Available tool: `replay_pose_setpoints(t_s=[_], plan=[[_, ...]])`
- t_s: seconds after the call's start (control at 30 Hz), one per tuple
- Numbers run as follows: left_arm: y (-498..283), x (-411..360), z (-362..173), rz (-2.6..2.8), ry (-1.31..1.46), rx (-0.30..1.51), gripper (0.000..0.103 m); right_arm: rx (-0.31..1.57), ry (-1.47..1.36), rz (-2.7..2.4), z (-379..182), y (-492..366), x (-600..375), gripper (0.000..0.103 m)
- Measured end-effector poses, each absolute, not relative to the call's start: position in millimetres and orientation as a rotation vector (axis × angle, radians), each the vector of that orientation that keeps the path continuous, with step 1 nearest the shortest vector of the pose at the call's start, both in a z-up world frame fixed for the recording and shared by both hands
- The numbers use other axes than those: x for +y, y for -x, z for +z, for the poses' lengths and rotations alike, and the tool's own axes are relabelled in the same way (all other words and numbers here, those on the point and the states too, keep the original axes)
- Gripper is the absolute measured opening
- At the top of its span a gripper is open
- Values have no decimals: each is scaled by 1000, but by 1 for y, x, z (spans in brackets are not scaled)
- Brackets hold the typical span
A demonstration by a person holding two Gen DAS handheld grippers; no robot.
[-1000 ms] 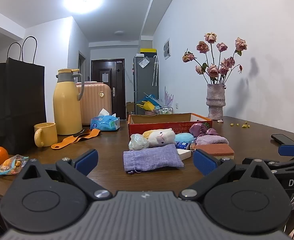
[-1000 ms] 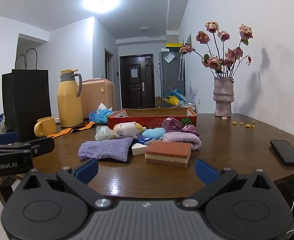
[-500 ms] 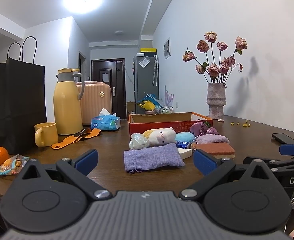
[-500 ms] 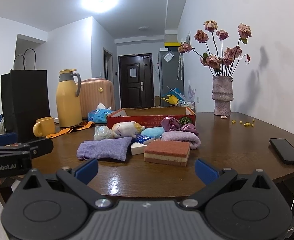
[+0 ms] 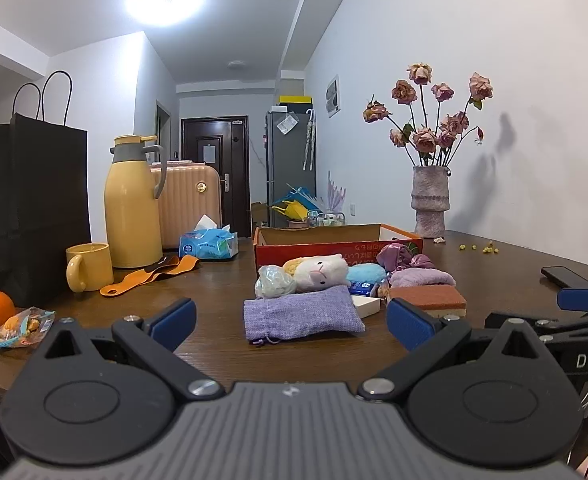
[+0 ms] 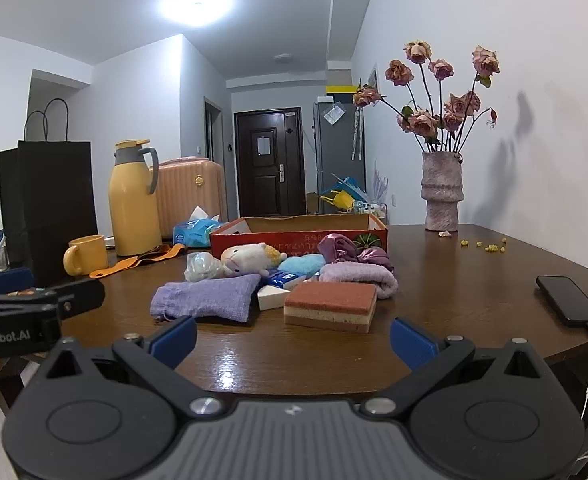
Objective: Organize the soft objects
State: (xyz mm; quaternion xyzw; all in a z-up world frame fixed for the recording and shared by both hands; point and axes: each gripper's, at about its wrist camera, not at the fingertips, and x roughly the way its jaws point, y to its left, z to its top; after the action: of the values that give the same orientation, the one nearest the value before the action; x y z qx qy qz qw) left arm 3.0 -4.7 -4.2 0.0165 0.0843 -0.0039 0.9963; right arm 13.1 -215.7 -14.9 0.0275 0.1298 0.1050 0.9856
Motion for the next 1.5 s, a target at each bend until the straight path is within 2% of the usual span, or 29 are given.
replay_pose_setpoints(t_s=[1.5], plan=[[-5,-7,-8,-11,-16,190,103,253,-35,195,-15,-14,-214,103]])
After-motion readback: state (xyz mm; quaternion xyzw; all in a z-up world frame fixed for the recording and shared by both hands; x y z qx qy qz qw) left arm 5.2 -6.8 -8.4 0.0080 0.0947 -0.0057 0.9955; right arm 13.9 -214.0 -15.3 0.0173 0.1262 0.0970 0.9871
